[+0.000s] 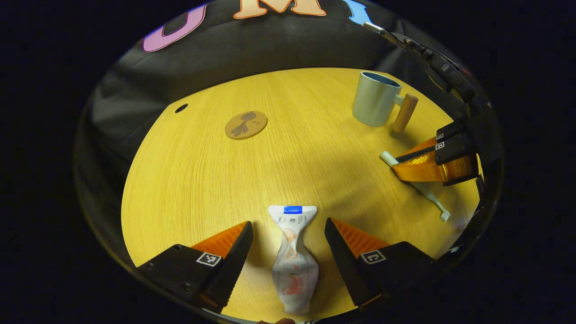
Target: Put the toothbrush and toothpaste on the desktop into the cup, then pick up the cup and place it on the coaster on the desktop.
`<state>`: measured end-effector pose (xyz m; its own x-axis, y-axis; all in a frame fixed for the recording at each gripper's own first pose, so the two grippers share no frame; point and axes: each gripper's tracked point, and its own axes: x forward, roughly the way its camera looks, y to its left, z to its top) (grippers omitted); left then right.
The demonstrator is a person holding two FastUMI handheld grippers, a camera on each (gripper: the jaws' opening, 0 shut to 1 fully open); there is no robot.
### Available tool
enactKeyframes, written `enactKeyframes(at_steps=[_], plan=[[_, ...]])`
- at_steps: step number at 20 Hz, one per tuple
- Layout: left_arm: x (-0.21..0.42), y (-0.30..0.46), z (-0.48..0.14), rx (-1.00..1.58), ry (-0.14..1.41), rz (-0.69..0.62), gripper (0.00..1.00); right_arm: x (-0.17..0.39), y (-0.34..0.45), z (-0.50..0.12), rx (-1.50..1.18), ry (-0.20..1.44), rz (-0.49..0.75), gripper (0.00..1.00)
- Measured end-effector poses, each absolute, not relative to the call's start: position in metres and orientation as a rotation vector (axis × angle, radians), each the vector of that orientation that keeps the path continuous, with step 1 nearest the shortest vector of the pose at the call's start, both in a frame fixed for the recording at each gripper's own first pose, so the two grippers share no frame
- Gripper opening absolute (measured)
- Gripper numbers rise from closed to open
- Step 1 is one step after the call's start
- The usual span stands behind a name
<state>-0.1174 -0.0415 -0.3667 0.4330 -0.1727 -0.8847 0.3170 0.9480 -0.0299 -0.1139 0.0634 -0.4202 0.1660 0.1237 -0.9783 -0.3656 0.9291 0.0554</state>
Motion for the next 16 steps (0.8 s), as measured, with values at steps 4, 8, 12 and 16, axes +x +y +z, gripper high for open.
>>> enactKeyframes(at_steps=[4, 8, 12, 16], plan=[[-0.116, -0.047, -0.37, 0.093, 1.105, -0.315, 0.8, -0.114, 0.063, -0.42, -0.207, 1.361, 0.359, 0.09], [-0.116, -0.051, -0.365, 0.081, 1.095, -0.311, 0.47, -0.114, 0.064, -0.415, -0.198, 1.354, 0.364, 0.09], [-0.111, -0.056, -0.368, 0.09, 1.062, -0.302, 0.14, -0.113, 0.063, -0.419, -0.192, 1.342, 0.366, 0.09], [-0.108, -0.058, -0.368, 0.075, 1.059, -0.279, 0.05, -0.112, 0.064, -0.418, -0.186, 1.3, 0.349, 0.09]])
